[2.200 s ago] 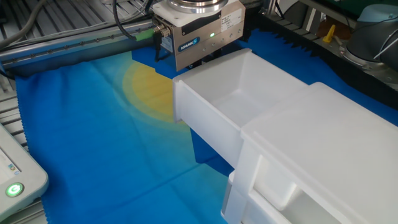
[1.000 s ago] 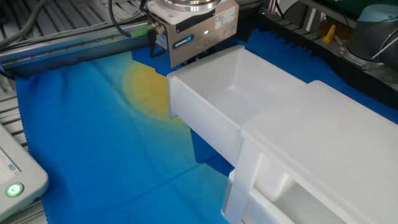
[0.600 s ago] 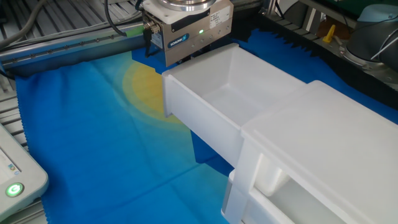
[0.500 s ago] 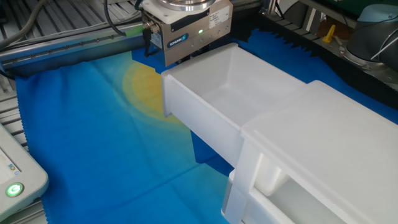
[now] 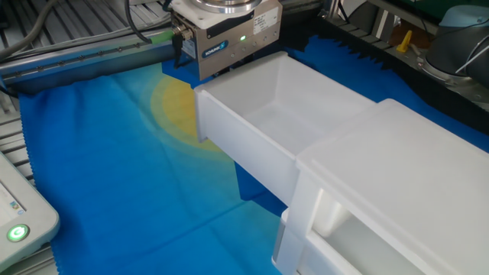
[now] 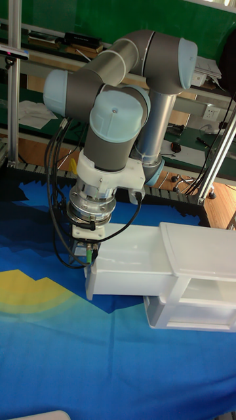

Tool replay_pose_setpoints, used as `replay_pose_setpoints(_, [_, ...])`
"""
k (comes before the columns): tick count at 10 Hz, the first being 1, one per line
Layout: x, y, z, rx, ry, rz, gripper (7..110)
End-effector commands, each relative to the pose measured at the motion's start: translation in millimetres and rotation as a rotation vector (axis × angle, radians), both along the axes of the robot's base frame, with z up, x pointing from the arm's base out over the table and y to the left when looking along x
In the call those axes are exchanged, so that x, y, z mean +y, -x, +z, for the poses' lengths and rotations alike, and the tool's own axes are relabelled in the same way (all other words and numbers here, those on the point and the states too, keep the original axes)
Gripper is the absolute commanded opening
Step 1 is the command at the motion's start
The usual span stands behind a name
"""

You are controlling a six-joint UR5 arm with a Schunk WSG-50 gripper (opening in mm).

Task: Grasp the handle and open the drawer

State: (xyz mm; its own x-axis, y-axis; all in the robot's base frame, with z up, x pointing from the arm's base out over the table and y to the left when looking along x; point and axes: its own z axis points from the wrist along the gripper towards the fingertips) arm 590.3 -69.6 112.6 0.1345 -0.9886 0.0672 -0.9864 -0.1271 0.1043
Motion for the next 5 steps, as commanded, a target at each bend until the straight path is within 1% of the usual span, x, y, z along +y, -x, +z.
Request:
replay_pose_setpoints(1, [-2.8,-0.8,1.0,-0.003,0.007,-0.009,7])
replay_pose_setpoints(5, [0.5,1.2,1.9,0.008,0.003,-0.028,7])
